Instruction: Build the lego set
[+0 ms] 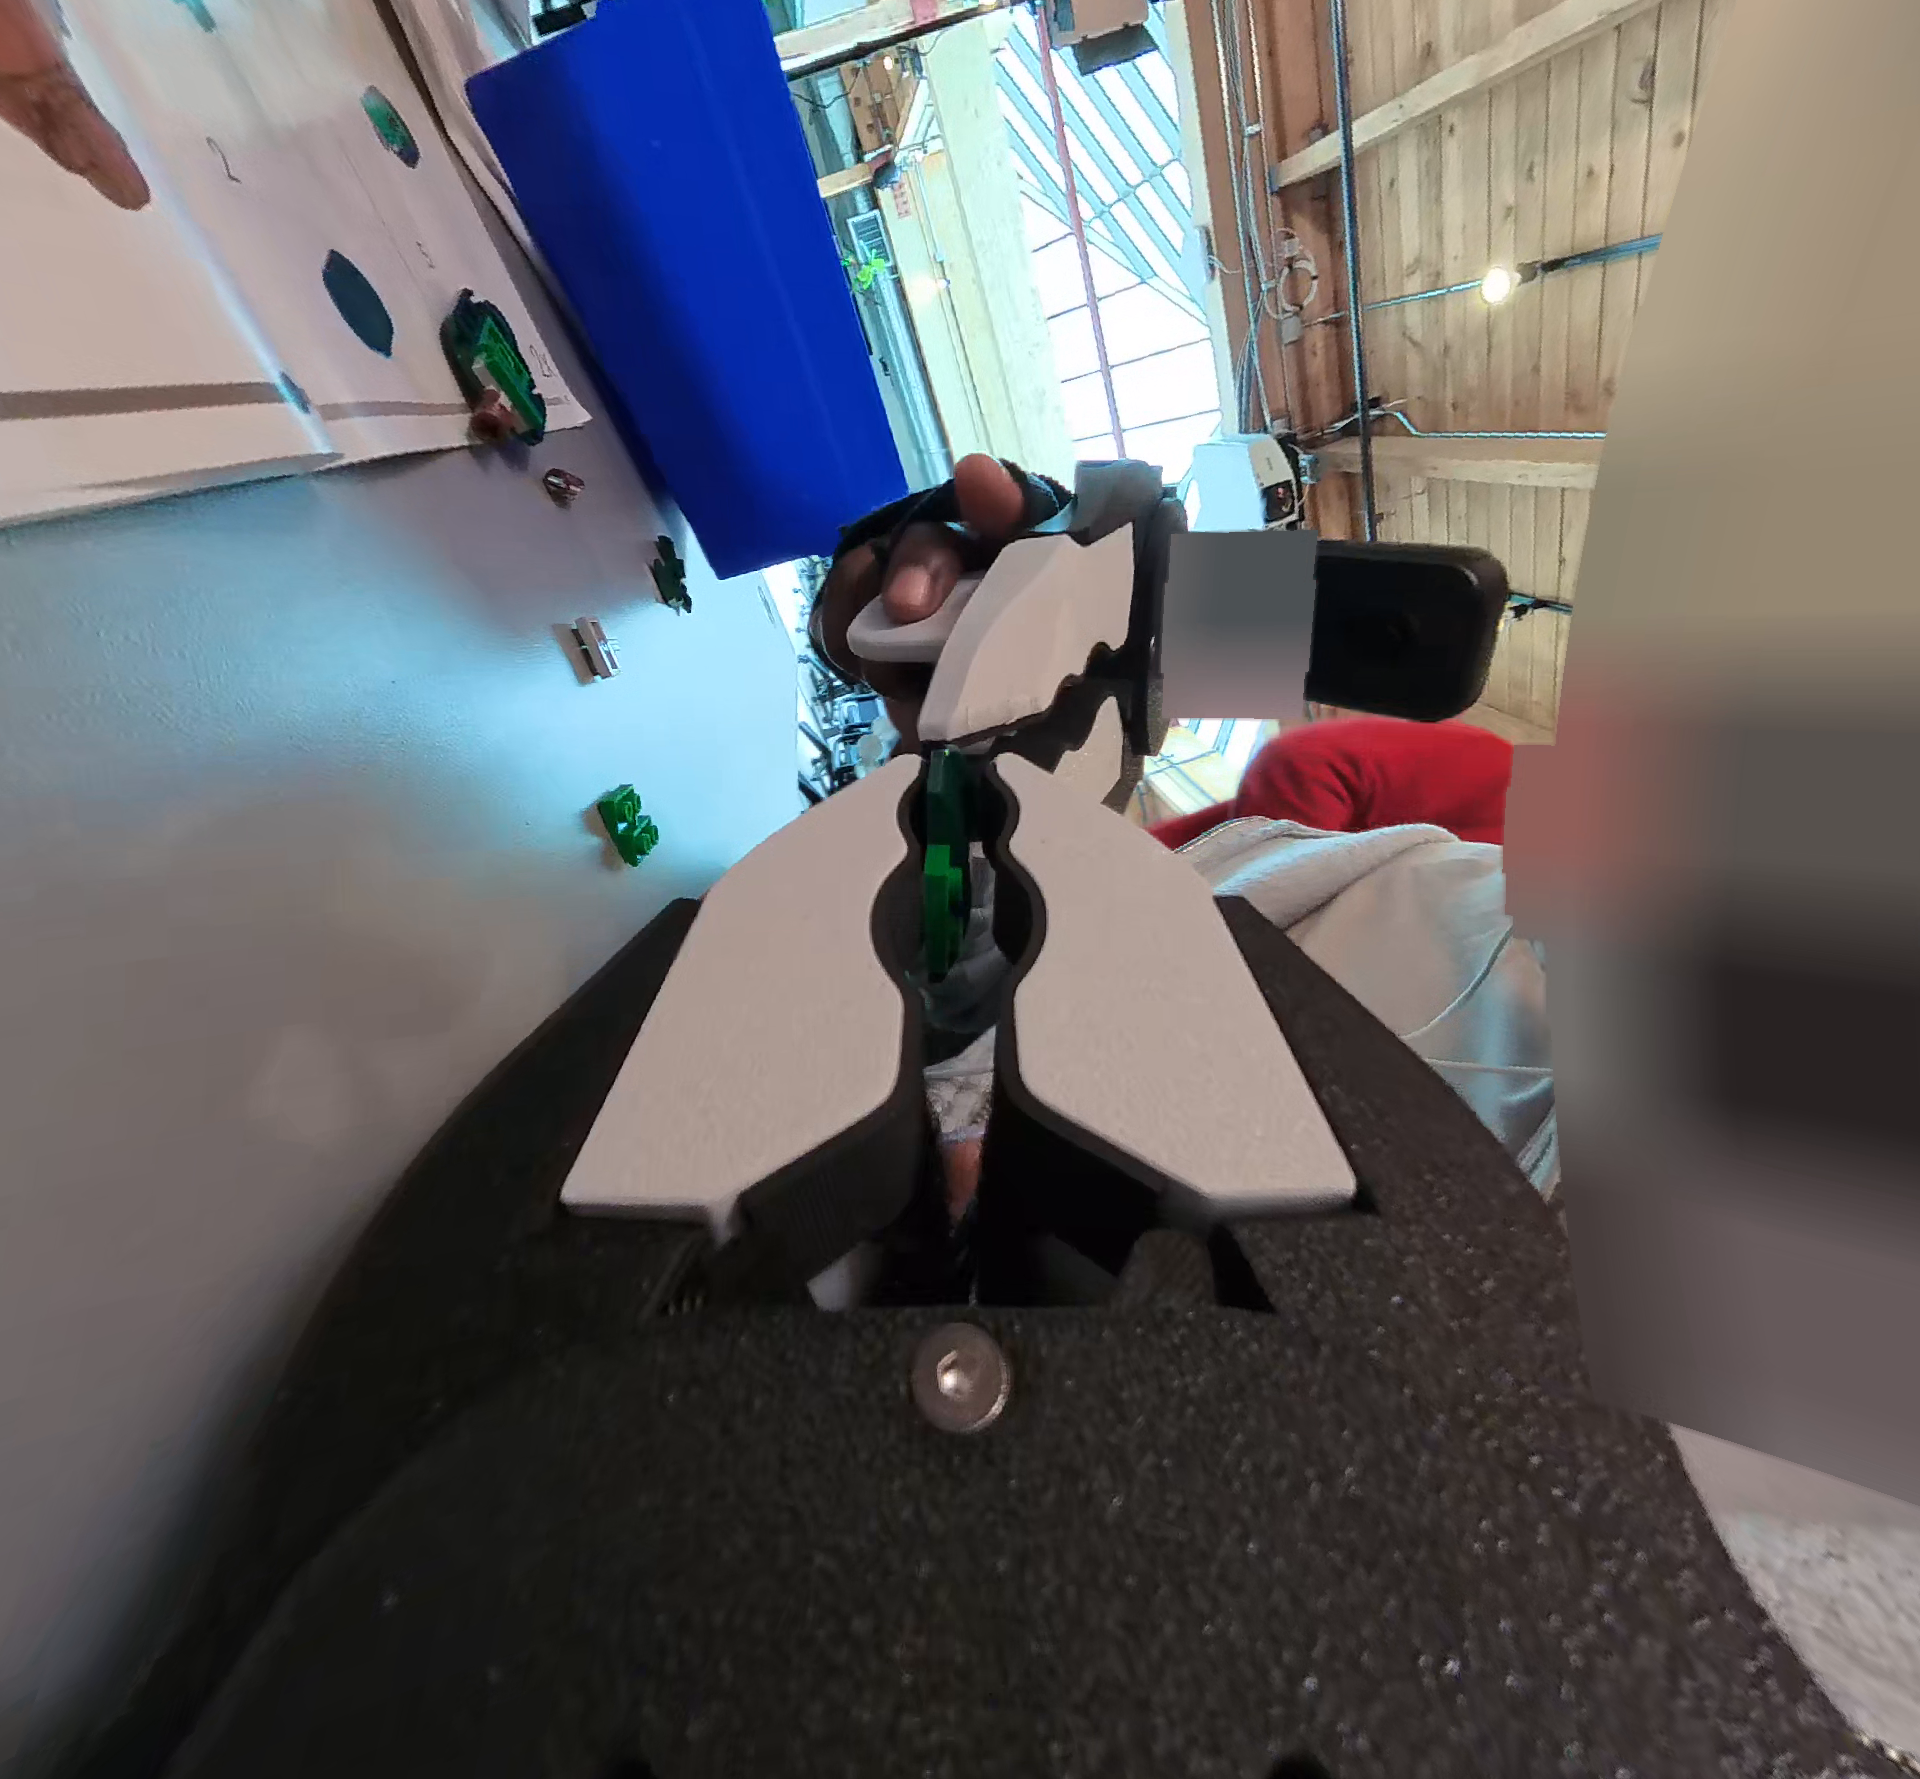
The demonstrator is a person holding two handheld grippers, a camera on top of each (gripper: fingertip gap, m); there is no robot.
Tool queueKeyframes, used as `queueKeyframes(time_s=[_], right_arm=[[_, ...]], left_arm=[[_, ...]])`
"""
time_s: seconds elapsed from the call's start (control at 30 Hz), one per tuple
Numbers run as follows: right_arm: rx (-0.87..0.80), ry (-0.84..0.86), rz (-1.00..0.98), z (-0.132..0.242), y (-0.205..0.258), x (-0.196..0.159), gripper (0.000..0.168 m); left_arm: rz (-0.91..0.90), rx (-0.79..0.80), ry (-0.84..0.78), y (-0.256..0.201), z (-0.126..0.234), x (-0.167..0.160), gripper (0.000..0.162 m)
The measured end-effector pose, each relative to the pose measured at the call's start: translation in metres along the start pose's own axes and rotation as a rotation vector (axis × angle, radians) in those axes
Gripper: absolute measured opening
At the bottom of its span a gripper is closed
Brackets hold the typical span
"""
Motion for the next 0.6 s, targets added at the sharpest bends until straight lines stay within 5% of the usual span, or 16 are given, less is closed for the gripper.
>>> queueKeyframes(time_s=[0.3,0.5,0.6], right_arm=[[0.049,-0.017,-0.108,0.004,-0.004,-0.002,0.016],[0.483,-0.187,-0.8,0.017,-0.019,0.006,0.012],[0.562,-0.154,-0.947,0.008,-0.014,0.001,0.013]], left_arm=[[-0.038,-0.038,0.005,-0.004,-0.002,0.001,0.005],[-0.226,0.001,0.093,-0.01,-0.008,-0.004,0.005],[-0.317,0.026,0.15,-0.014,-0.011,-0.008,0.005]])
Point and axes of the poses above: each gripper's, where its closed fingertips meet, z back along the fingers, x out of its top, y = z × x across the jaws, the point moved 4 cm from there along z, back along the fingers, and after that the axes turned 9 degrees about -x, right-handed, at the moved point
